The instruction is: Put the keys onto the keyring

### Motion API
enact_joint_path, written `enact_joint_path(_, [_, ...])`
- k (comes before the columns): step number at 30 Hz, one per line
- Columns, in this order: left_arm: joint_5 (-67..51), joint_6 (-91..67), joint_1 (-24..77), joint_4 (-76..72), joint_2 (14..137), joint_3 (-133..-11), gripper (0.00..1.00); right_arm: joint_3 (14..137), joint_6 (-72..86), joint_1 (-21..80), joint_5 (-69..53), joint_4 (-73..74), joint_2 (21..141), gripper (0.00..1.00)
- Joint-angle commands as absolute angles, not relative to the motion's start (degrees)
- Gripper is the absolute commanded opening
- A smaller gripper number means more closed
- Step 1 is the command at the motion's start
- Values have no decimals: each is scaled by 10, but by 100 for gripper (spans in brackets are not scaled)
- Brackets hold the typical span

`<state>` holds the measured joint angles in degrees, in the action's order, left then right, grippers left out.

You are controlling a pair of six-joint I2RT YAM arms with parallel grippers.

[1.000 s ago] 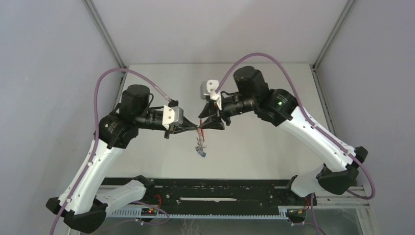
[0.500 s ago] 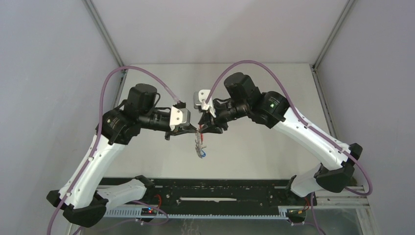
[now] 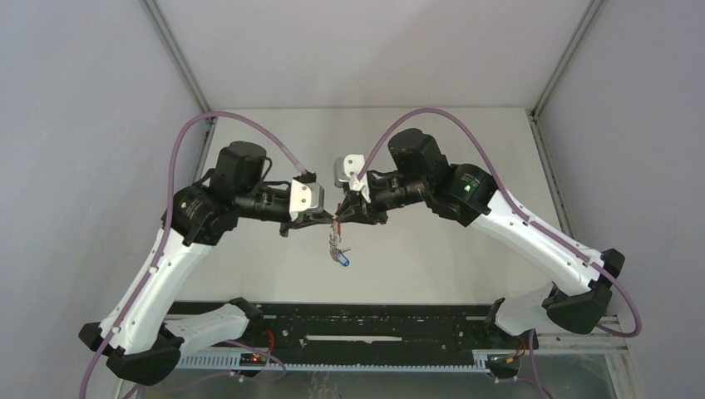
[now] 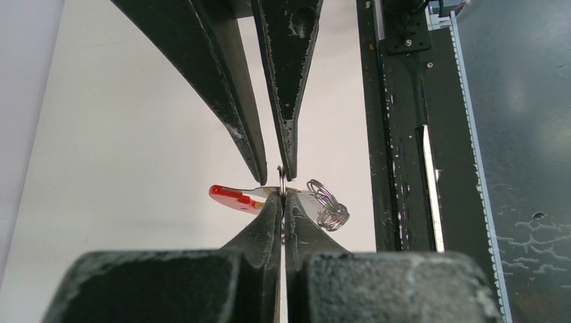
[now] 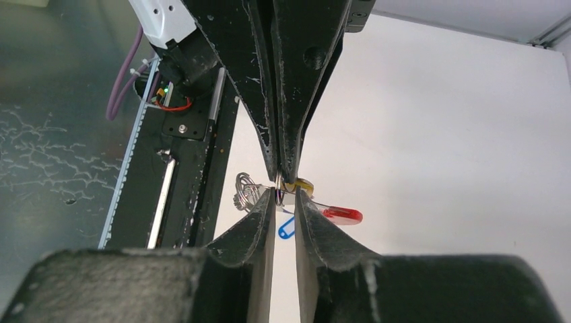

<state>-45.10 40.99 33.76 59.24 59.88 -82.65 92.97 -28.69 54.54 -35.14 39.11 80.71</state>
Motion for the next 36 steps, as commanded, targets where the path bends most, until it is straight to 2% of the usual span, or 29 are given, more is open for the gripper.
enact_joint_path(1, [-461, 403, 344, 574, 593, -851, 0, 927, -271, 549, -361, 348, 789, 23])
enact_joint_path(7, [-463, 399, 345, 573, 593, -850, 0, 930, -267, 550, -361, 339, 796, 22])
enact_joint_path(8, [-464, 399, 345, 573, 592, -851, 0, 931, -268, 550, -361, 340, 797, 19])
enact_joint_path(11, [-464, 399, 345, 571, 589, -853, 0, 938, -271, 550, -360, 350, 804, 1])
enact_joint_path(15, [-466, 393, 345, 562, 586, -854, 1, 939, -265, 550, -343, 353, 808, 0])
enact_joint_path(16, [-464, 388, 344, 555, 585, -855, 8, 935, -258, 550, -335, 345, 806, 0])
enact_joint_path(17, [-463, 384, 344, 551, 583, -856, 20, 927, -249, 546, -333, 334, 801, 0])
enact_joint_path(19, [-459, 386, 345, 548, 578, -857, 35, 887, -216, 536, -338, 277, 780, 0])
enact_joint_path(22, [-452, 394, 343, 547, 568, -854, 44, 795, -138, 514, -363, 124, 719, 0])
enact_joint_path(28, [-447, 404, 338, 532, 545, -835, 48, 652, -4, 493, -370, -151, 626, 0])
enact_joint_path(36, [-434, 370, 337, 455, 519, -802, 52, 553, 118, 492, -342, -370, 595, 0])
